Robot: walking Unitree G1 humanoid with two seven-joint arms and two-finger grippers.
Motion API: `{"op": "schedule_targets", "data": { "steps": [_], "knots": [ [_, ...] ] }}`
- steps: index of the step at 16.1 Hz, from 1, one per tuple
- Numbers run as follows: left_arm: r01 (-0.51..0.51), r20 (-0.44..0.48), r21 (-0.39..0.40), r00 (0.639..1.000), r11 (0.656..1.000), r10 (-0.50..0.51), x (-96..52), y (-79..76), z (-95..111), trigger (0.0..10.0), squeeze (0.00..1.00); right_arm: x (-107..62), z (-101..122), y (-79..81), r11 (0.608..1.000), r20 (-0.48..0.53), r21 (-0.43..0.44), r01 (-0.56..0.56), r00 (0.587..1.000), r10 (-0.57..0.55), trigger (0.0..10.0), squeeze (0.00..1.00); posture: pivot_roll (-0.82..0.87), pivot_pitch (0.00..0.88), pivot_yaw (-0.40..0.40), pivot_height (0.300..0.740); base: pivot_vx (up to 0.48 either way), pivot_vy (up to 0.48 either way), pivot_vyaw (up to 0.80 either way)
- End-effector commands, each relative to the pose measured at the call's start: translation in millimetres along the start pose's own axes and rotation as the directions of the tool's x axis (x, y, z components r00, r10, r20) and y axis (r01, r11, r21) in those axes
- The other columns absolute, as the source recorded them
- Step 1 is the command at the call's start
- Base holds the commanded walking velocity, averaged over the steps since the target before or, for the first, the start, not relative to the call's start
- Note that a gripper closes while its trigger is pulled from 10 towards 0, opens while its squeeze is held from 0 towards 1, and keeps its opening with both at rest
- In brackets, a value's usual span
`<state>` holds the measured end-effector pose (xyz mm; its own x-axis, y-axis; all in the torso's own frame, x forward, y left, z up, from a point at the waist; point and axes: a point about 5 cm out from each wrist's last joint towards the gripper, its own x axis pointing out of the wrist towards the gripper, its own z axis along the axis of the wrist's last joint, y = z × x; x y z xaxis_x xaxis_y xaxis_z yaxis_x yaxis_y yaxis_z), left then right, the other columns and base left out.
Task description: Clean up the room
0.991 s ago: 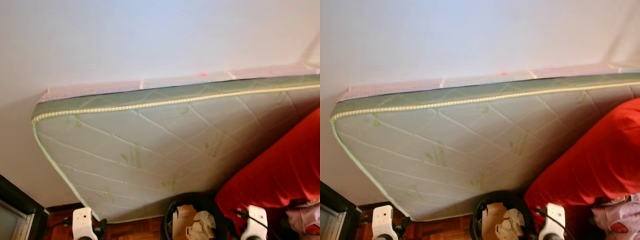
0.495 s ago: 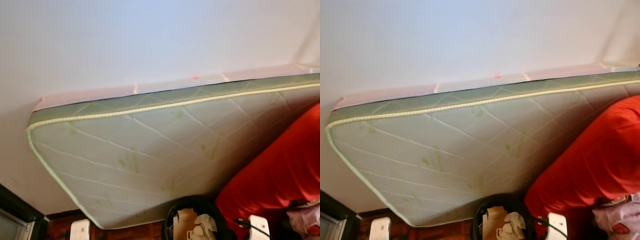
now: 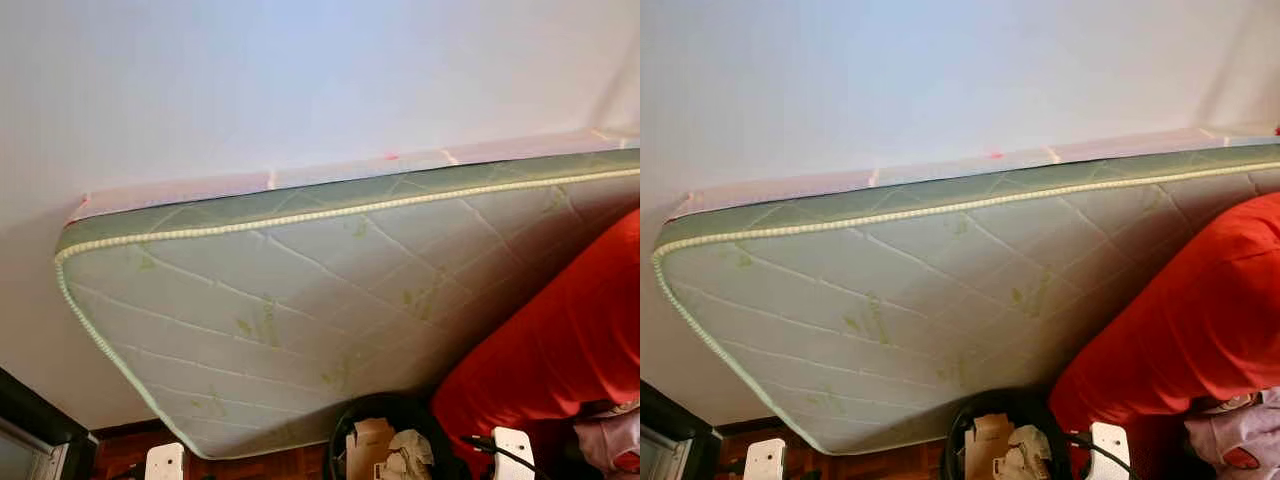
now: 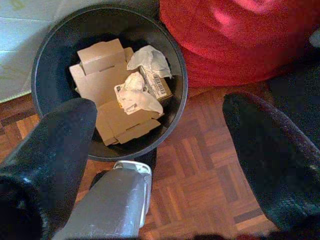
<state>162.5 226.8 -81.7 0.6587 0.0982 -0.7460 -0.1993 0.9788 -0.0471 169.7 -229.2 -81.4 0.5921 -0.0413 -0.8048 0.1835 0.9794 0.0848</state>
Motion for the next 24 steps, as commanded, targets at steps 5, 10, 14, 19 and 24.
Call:
{"op": "schedule_targets", "data": {
  "steps": [5,10,14,19,24],
  "knots": [
    [0.012,-0.002,0.033,1.0,0.999,-0.012,0.0,-2.7,-1.0,10.0,0.0,-0.4,-3.7,0.6,1.0,-0.012,0.016,0.0,1.0,0.0,10.0,0.0,0.05,0.0,0.003,0.74,-0.202,0.0,0.0],
    [0.019,-0.005,0.038,1.0,0.999,-0.019,-0.2,-3.0,-1.7,10.0,0.0,-0.5,-4.7,1.2,1.0,-0.015,0.02,-0.001,1.0,0.001,10.0,0.0,0.05,0.0,0.006,0.74,-0.276,0.0,0.0],
    [0.017,0.0,0.027,1.0,0.999,-0.017,-0.3,-3.1,-1.6,10.0,0.0,-0.4,-4.0,1.2,1.0,-0.012,0.017,-0.001,1.0,0.001,10.0,0.0,0.06,0.0,0.001,0.74,-0.293,0.0,0.0],
    [0.011,-0.001,0.018,1.0,1.0,-0.011,-0.7,-2.9,-2.8,10.0,0.0,-0.4,-2.1,-0.6,0.999,-0.002,0.033,0.008,1.0,-0.008,10.0,0.0,0.06,0.0,-0.013,0.74,-0.232,0.0,0.0],
    [0.0,-0.004,0.015,1.0,1.0,0.0,-0.7,-0.3,-2.1,10.0,0.0,-0.2,-1.6,-0.4,0.999,0.004,0.05,0.019,1.0,-0.019,10.0,0.0,0.06,0.0,-0.008,0.74,0.0,0.0,0.0]
  ]
}}
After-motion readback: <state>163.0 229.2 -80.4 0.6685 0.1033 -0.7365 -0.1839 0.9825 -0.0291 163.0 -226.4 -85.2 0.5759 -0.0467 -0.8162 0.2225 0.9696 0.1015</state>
